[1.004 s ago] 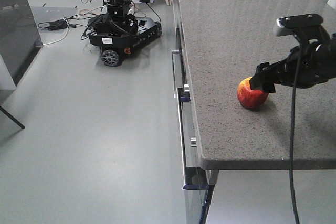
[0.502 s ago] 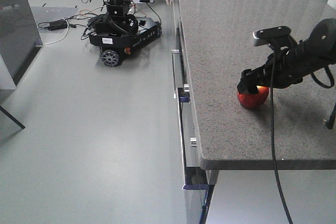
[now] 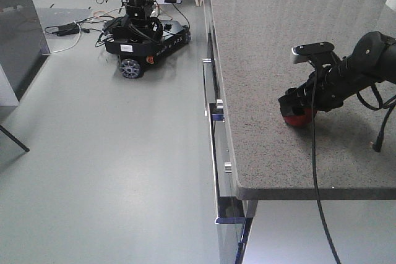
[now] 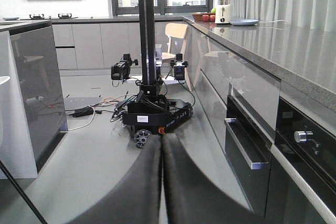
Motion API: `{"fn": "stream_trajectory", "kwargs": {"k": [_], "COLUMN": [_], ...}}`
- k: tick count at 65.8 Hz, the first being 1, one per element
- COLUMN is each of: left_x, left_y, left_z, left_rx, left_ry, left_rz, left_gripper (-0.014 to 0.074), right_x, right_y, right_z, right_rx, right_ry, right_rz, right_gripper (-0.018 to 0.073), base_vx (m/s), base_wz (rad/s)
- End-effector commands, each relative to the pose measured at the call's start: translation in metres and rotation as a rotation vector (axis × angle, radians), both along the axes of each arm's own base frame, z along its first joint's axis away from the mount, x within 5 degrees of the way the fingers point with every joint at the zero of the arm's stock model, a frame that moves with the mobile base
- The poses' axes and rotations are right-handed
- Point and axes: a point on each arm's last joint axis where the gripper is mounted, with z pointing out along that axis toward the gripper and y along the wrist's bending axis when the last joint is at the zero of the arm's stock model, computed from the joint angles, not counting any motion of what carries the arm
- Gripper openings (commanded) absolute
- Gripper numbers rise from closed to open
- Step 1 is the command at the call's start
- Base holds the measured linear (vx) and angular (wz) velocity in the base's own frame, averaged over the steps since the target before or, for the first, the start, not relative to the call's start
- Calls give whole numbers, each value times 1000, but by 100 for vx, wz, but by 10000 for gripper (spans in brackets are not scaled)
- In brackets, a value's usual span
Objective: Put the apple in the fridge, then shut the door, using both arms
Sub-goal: 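Lift the apple off the countertop with the right gripper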
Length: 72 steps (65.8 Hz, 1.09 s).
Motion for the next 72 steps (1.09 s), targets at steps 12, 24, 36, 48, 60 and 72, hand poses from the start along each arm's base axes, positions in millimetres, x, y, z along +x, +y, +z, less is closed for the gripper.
{"fn": "stream_trajectory", "kwargs": {"k": [12, 24, 36, 48, 60, 72], "left_x": [0, 0, 0, 0, 0, 0], "left_y": [0, 0, 0, 0, 0, 0], "left_z": [-2, -2, -2, -2, -2, -2], "left_rx": [0, 0, 0, 0, 0, 0], "left_ry": [-59, -59, -59, -59, -59, -59], "left_rz": [1, 1, 1, 1, 1, 1], "left_gripper": [-6, -6, -6, -6, -6, -6], "right_x": [-17, -48, -102, -163, -220, -273], "right_y": [-2, 7, 30, 53, 60, 51], "right_z": [72, 110, 114, 121, 124, 119], "right_rx": [54, 84, 91, 124, 190, 256], "right_ry": [-151, -210, -265, -322, -347, -356], "right_rz": [-78, -65, -26, 61, 105, 99], "right_gripper": [344, 344, 344, 344, 344, 344], "base_vx": [0, 0, 0, 0, 0, 0], "base_wz": [0, 0, 0, 0, 0, 0]}}
